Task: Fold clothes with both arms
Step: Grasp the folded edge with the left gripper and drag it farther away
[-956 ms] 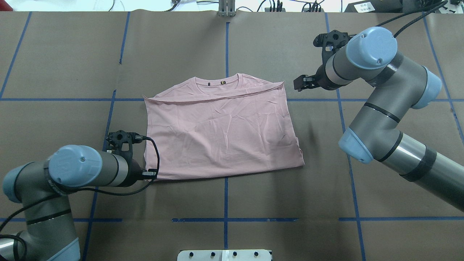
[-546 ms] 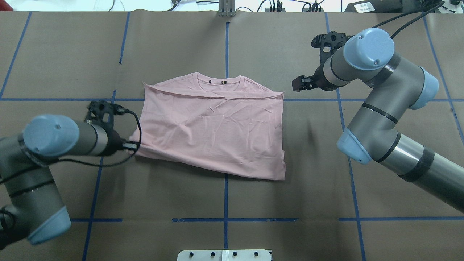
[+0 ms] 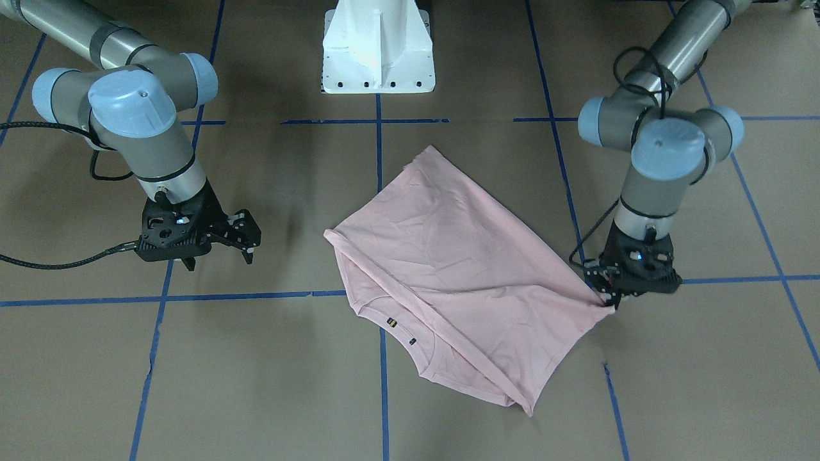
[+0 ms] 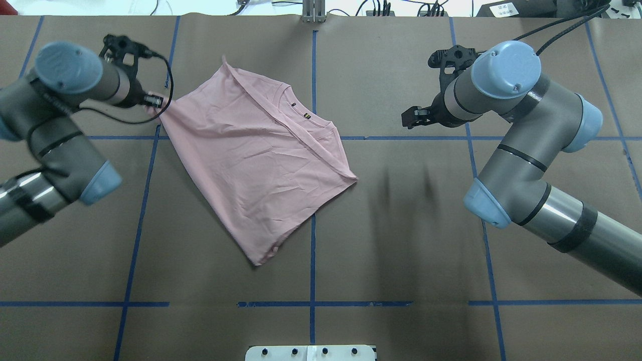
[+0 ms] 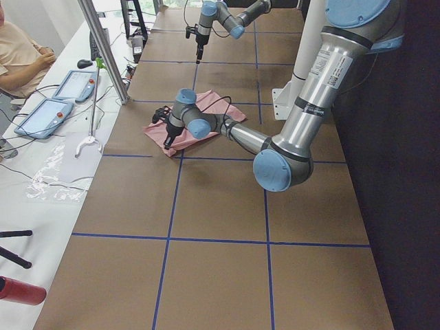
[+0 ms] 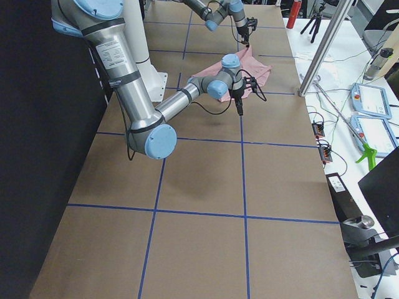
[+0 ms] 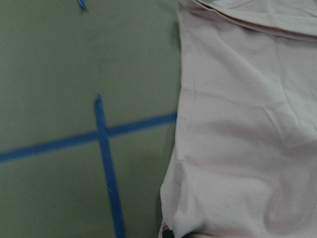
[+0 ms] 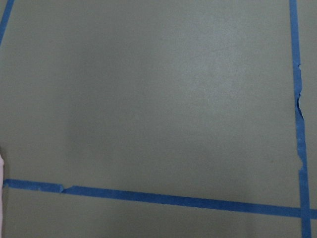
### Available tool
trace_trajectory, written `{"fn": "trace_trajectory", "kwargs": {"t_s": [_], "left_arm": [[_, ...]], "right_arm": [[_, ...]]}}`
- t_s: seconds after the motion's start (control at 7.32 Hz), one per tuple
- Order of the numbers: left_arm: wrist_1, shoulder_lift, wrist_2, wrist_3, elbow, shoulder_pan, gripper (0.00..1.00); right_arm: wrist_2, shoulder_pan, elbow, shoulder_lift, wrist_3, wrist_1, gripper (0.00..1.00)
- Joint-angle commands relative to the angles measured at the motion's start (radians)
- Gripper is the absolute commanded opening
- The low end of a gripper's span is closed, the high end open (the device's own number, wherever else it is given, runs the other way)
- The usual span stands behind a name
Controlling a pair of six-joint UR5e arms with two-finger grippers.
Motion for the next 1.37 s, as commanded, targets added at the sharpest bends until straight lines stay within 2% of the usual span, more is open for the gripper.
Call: {"fn": "trace_trajectory", "kwargs": {"t_s": [0.0, 0.14, 0.27, 0.41, 0.55, 0.68, 0.82, 0.96, 1.09, 1.23], "left_arm": [[-0.186, -0.126, 0.002, 0.047, 0.300, -0.057, 0.00], [-0.191, -0.117, 0.002, 0.072, 0.299, -0.065, 0.00], [-0.203, -0.091, 0.002, 0.075, 0.293, -0.064, 0.99], [-0.241, -0.078, -0.002, 0.110, 0.288, -0.070, 1.00], [-0.238, -0.083, -0.024, 0.182, 0.278, -0.103, 1.00], [-0.243, -0.075, -0.060, 0.185, 0.256, -0.107, 1.00], [-0.237, -0.055, -0.064, 0.185, 0.224, -0.107, 1.00], [-0.235, -0.049, -0.064, 0.184, 0.204, -0.107, 1.00], [-0.235, -0.048, -0.065, 0.178, 0.199, -0.107, 1.00], [-0.238, -0.047, -0.065, 0.176, 0.199, -0.107, 1.00]], "right_arm": [[-0.001, -0.001, -0.001, 0.005, 0.007, 0.000, 1.00], [-0.001, -0.002, -0.001, 0.005, 0.007, 0.000, 1.00], [-0.001, -0.002, -0.001, 0.013, 0.007, 0.000, 1.00], [-0.001, -0.005, -0.001, 0.037, 0.057, -0.002, 1.00], [-0.003, -0.033, -0.036, 0.104, 0.183, -0.003, 1.00], [-0.041, -0.067, -0.123, 0.213, 0.277, -0.006, 0.99], [-0.102, -0.091, -0.226, 0.314, 0.342, -0.006, 0.93], [-0.111, -0.122, -0.292, 0.377, 0.406, -0.005, 0.84], [-0.139, -0.159, -0.343, 0.429, 0.466, -0.009, 0.70], [-0.192, -0.198, -0.431, 0.485, 0.470, -0.008, 0.64]]}}
